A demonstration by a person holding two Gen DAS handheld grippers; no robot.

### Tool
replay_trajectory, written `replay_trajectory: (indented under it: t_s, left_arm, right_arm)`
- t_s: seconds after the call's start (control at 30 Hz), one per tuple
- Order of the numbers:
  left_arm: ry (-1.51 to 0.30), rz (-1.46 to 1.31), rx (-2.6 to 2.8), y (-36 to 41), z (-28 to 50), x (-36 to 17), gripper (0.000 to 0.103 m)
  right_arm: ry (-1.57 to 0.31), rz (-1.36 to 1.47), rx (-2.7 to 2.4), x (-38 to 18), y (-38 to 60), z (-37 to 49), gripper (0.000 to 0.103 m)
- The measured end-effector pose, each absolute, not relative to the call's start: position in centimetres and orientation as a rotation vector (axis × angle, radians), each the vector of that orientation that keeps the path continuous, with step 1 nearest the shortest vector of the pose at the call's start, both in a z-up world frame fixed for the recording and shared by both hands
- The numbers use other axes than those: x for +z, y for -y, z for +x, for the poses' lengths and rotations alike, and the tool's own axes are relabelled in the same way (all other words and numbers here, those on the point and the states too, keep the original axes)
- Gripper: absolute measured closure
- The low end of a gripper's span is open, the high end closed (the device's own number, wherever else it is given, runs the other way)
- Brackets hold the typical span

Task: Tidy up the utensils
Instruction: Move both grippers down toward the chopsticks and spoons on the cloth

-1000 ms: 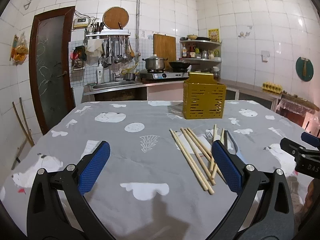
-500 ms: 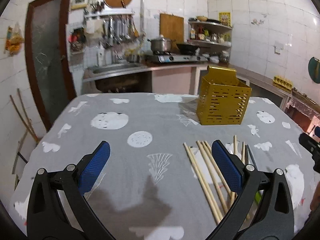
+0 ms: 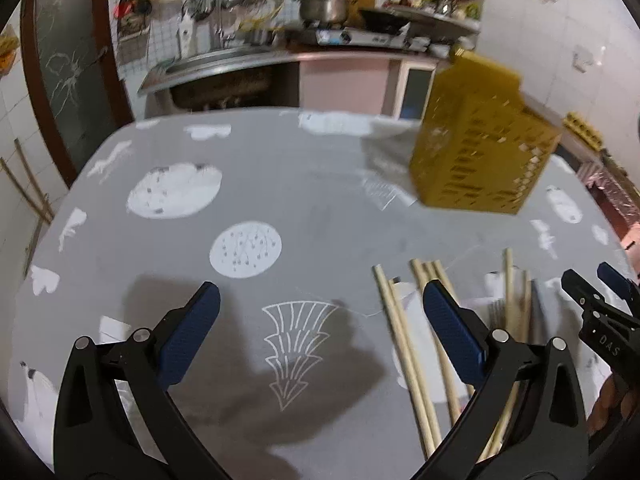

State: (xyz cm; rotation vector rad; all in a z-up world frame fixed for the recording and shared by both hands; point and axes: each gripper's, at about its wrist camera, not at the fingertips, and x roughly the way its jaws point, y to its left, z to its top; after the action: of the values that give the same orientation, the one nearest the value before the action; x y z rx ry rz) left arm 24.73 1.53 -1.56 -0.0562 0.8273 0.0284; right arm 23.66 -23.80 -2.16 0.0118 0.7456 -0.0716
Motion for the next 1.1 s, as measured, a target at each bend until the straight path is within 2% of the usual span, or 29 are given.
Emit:
replay_trajectory:
  t_s: [0.3,0.5,0.6,0.77,0.93,1.03,1.1]
  left_arm:
    - [-0.879,-0.037,0.057,-0.6,26.9,-4.1,0.016]
    - [-0.913,-0.030,0.056,-0.1,27.8,-5.4,0.024]
    - [-0.918,-0.037,0.049,-0.1,27.8,-5.8,0.024]
    - [-0.927,-0.033,0.046,0.1,27.9,-5.8,0.027]
    - [-0.955,-0.013,0.033,1.1,28.2,-5.8,0.041]
    - [-0.985,-0.017,0.022,1.5,28.5,-5.6,0.053]
    - [-1.007,-0.014,0.022,1.7,28.8,-5.5,0.055]
  right_arm:
    - [-0.843,0.071,-0.069,-5.0,24.6,25.3,0.047]
    - [-0.860,0.076,-0.054,-5.7,24.3,25.3,0.049]
    - [-0.868,0.083,-0.048,-5.8,24.3,25.3,0.049]
    - [-0.877,0.076,-0.041,-5.9,23.9,25.3,0.055]
    - [-0.896,0.082,-0.026,-5.8,23.6,25.5,0.066]
    - [-0.918,0.081,-0.029,-5.7,23.3,25.9,0.071]
    - [-0.934,0.073,-0.037,-5.8,23.1,26.2,0.073]
